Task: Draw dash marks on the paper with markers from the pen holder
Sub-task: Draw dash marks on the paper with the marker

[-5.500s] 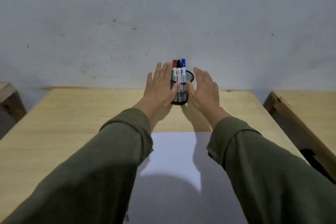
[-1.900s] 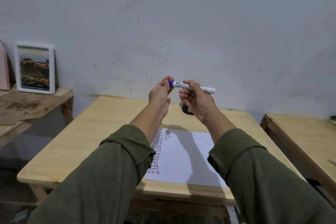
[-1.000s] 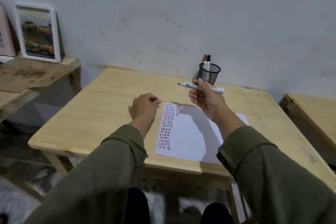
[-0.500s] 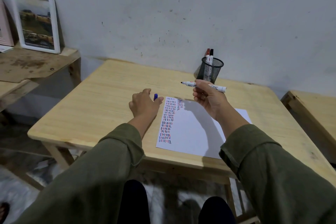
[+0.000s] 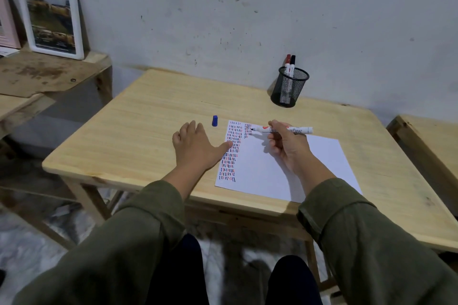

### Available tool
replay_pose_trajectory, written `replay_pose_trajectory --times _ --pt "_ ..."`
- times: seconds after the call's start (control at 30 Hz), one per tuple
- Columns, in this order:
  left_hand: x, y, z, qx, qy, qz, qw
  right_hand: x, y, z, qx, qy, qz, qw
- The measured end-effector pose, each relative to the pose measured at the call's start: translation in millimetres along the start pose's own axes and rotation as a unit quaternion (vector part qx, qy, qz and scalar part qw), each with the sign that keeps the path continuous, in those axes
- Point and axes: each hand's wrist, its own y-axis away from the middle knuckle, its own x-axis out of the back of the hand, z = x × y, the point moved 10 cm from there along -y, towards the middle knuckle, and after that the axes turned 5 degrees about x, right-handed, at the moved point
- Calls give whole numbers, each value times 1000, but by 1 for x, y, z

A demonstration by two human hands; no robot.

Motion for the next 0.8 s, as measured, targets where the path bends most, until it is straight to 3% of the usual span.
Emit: replay_pose_trajectory --times 0.27,0.8 --pt "1 0 -2 1 -10 4 1000 -1 -2 -2 43 96 3 994" --pt "2 1 -2 1 -14 2 1000 -3 3 -5 60 125 -1 990"
